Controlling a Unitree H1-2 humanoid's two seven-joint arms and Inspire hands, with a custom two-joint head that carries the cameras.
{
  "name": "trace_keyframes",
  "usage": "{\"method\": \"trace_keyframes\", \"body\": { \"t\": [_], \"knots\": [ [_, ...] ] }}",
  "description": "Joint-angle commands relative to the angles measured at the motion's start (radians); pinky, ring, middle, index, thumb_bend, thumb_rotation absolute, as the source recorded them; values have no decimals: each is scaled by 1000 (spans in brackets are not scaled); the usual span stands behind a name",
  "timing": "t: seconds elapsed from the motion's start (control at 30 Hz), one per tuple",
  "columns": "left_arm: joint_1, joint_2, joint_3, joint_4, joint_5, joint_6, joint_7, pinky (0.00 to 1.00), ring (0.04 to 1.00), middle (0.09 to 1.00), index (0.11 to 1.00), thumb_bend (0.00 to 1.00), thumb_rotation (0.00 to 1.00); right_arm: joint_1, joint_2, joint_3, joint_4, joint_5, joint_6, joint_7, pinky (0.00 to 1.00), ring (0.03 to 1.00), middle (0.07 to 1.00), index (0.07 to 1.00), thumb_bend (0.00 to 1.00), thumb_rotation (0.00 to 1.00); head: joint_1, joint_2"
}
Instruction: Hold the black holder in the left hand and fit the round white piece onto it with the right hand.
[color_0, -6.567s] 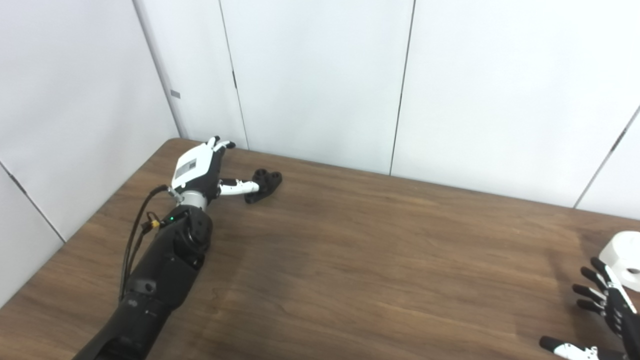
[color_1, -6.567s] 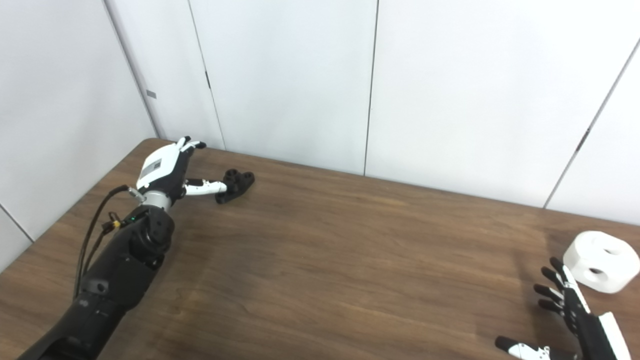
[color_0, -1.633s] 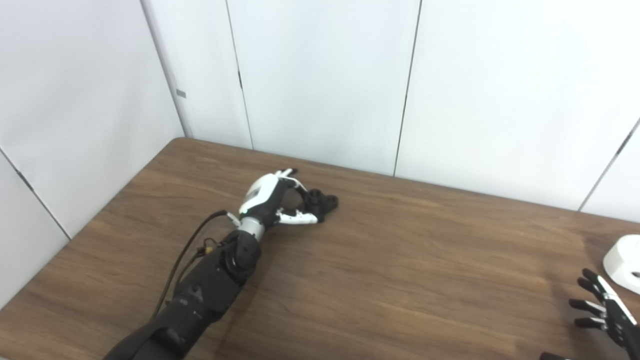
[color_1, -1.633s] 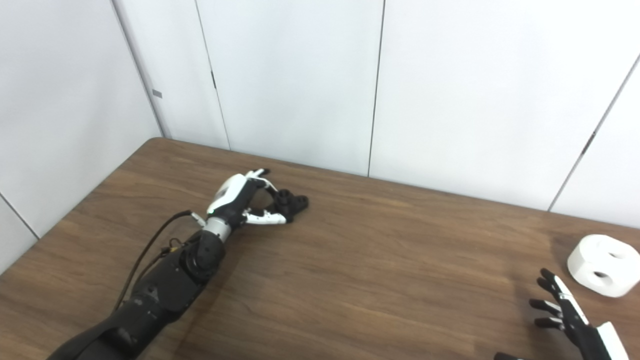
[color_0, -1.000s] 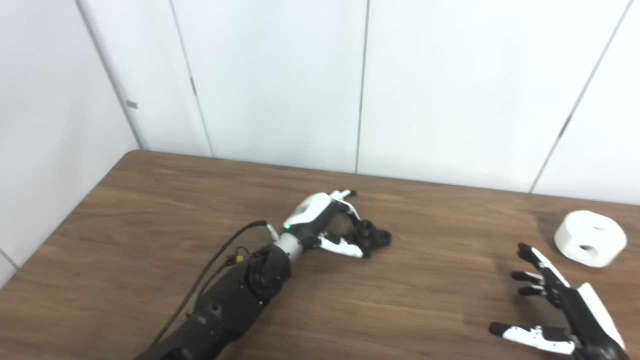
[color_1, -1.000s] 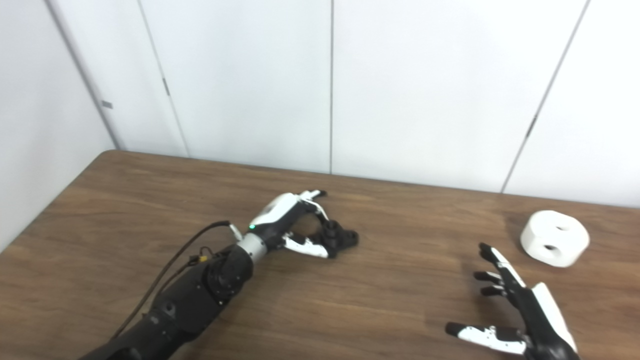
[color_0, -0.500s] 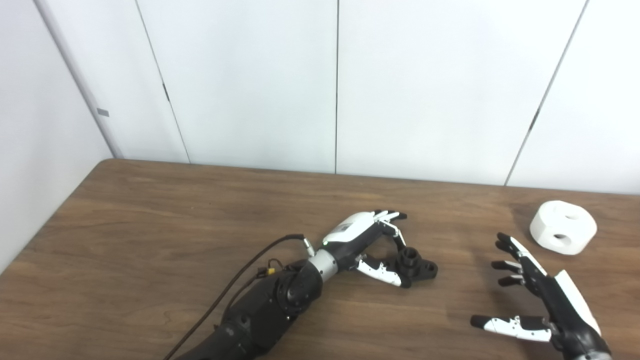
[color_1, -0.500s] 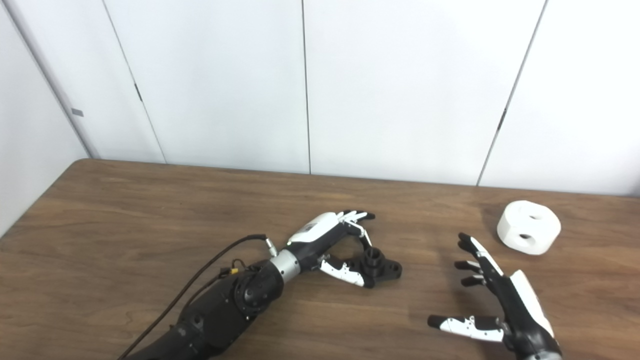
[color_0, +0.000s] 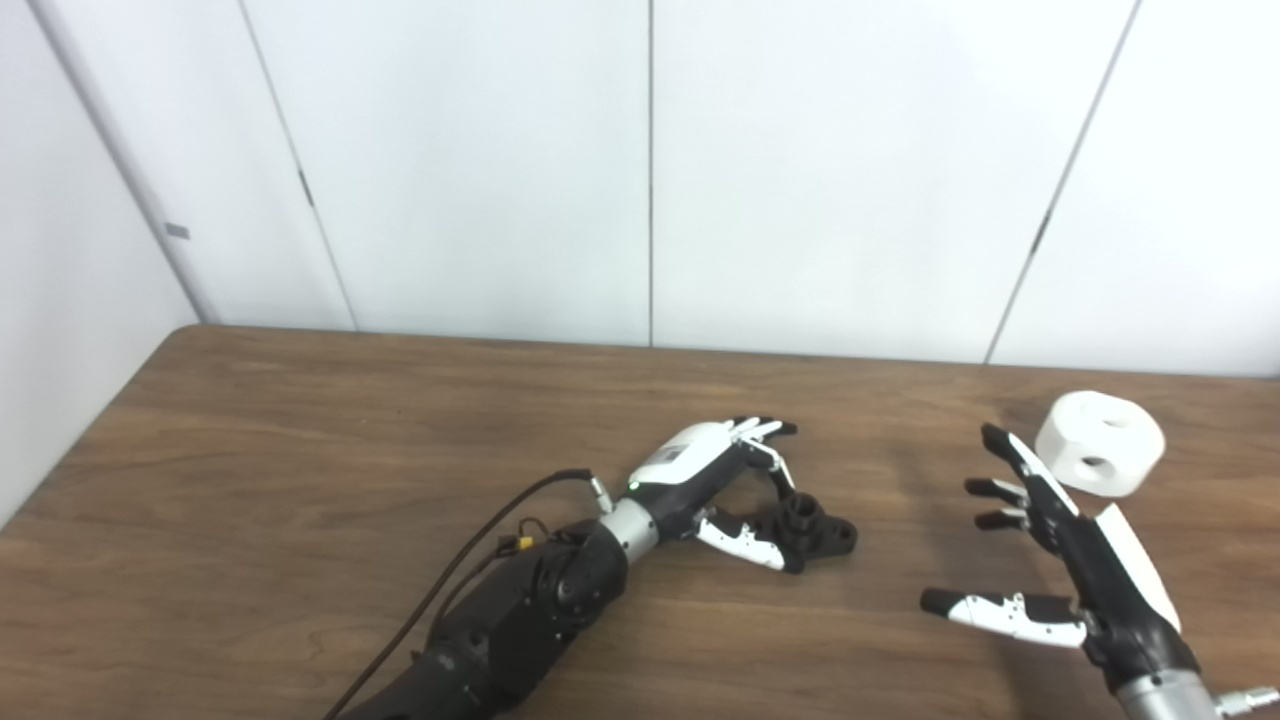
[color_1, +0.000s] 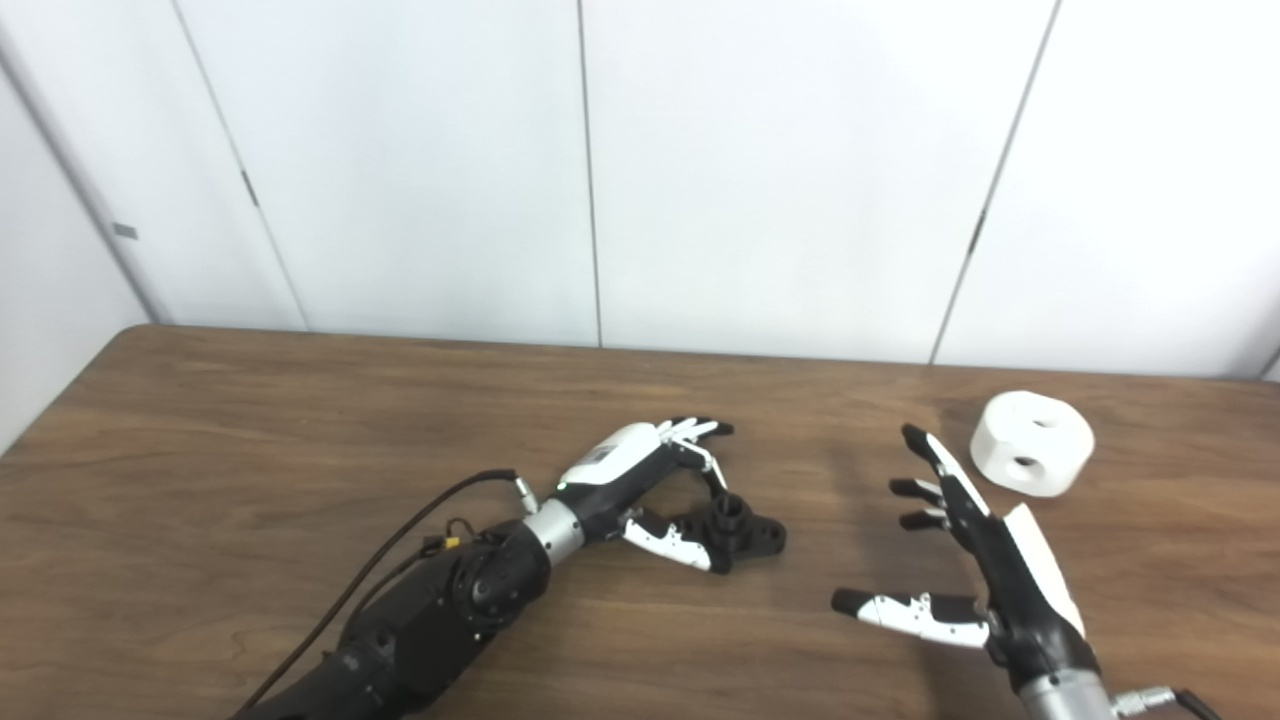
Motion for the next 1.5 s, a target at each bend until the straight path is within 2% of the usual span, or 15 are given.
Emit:
{"method": "trace_keyframes", "body": {
  "t": [0.0,0.03,0.17,0.27,0.33,0.43,0.57,0.7,0.8,0.9,0.97,1.03,1.23,1.33,1.47],
  "knots": [
    [29,-5,-58,76,86,71,-61,991,1000,955,482,524,64,-32,-13,-16,-40,14,-14,-16,697,812,952,954,793,271,-51,-6],
    [26,-1,-61,82,93,68,-55,987,1000,954,482,524,65,-34,-16,-18,-47,12,-9,-13,694,814,951,954,792,265,-59,-7],
    [10,13,-76,113,115,74,-44,964,1000,954,482,525,65,-73,-52,-18,-100,-55,56,6,680,802,932,949,803,251,-207,-29],
    [0,22,-78,146,117,53,-25,948,998,944,482,525,63,-128,-59,-17,-122,-116,114,-4,672,756,892,950,809,195,-324,-70],
    [-4,30,-76,167,112,33,-18,926,997,939,482,525,63,-164,-78,-3,-137,-204,167,2,636,734,870,953,793,183,-368,-88],
    [-6,40,-72,192,105,2,-2,931,989,928,482,525,63,-220,-132,25,-161,-374,255,45,621,776,871,947,789,196,-421,-105],
    [-6,51,-65,210,97,-29,0,961,989,926,482,525,63,-310,-221,65,-162,-587,348,144,610,791,888,934,827,234,-472,-125],
    [-4,63,-68,214,105,-43,-3,952,990,925,483,525,62,-393,-291,96,-127,-745,376,217,679,872,923,913,872,254,-496,-140],
    [-2,69,-70,224,106,-55,2,950,993,924,483,525,61,-446,-326,105,-88,-818,385,263,763,929,956,911,899,268,-512,-147],
    [-1,76,-74,228,112,-69,4,941,990,929,482,525,62,-513,-354,124,-25,-895,416,358,928,967,982,913,915,321,-543,-161],
    [0,78,-72,234,109,-80,7,938,991,931,482,525,63,-548,-365,134,20,-917,424,406,985,983,994,919,928,351,-554,-167],
    [2,79,-68,239,104,-88,10,917,984,925,482,525,62,-569,-370,139,49,-928,425,441,997,989,999,930,945,365,-552,-168],
    [6,77,-60,252,95,-90,-1,945,986,926,482,525,62,-629,-386,174,147,-933,415,526,1000,1000,1000,992,994,366,-544,-174],
    [8,74,-65,260,104,-90,8,935,984,927,483,525,61,-648,-385,193,196,-928,423,559,1000,1000,1000,1000,1000,355,-545,-175],
    [10,72,-65,263,102,-95,10,935,979,922,483,525,60,-662,-377,228,242,-944,429,592,991,1000,1000,982,1000,392,-532,-170]
  ]
}}
